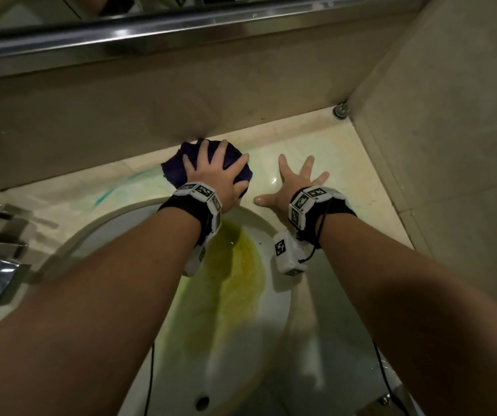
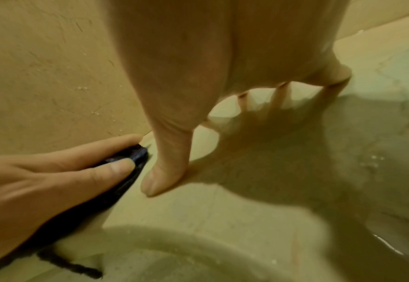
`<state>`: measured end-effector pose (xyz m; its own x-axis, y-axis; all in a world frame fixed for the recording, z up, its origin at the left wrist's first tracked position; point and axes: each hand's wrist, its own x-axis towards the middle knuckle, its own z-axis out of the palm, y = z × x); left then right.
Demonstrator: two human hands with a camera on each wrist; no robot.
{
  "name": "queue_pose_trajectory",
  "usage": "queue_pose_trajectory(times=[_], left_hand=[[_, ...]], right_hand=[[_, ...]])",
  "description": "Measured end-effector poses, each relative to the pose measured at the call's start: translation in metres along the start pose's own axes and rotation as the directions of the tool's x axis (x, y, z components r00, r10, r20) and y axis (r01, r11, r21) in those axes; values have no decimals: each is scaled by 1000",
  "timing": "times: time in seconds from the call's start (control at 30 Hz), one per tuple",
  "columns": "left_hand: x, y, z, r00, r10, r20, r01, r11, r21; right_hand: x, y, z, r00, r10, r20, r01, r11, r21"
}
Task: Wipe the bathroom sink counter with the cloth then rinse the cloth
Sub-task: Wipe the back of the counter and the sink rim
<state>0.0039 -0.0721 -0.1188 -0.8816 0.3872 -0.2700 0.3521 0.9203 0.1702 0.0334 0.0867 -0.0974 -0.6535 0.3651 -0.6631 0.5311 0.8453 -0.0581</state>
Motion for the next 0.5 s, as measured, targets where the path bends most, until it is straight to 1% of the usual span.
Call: queue_pose_trajectory(times=[0.07,0.13,0.27,0.33,0.4,0.5], left_hand=[[1,5,-2,1000,6,2,-6,1000,-19],[2,6,-4,999,-11,34,13,999,-49],[-12,-7,-4,982,-162,94,173,977,-125],[-22,-16,-4,970,-215,112,229,965,-125],[-26,-18,-3,967,-226,119,238,966,-103],[-22,-9,-1,981,-171,88,177,982,-64]], right_hand=[[0,-1,0,1000,5,2,-5,1000,-6],[-1,-1,-1,1000,7,6,-7,1000,-10],[-5,-1,-2,1000,-9,6,9,999,-31],[-6,-1,-4,1000,-9,13,10,1000,-21],[-6,1,-5,1000,-11,12,11,1000,-17],[-4,1,-3,1000,1,4,-1,1000,-25]])
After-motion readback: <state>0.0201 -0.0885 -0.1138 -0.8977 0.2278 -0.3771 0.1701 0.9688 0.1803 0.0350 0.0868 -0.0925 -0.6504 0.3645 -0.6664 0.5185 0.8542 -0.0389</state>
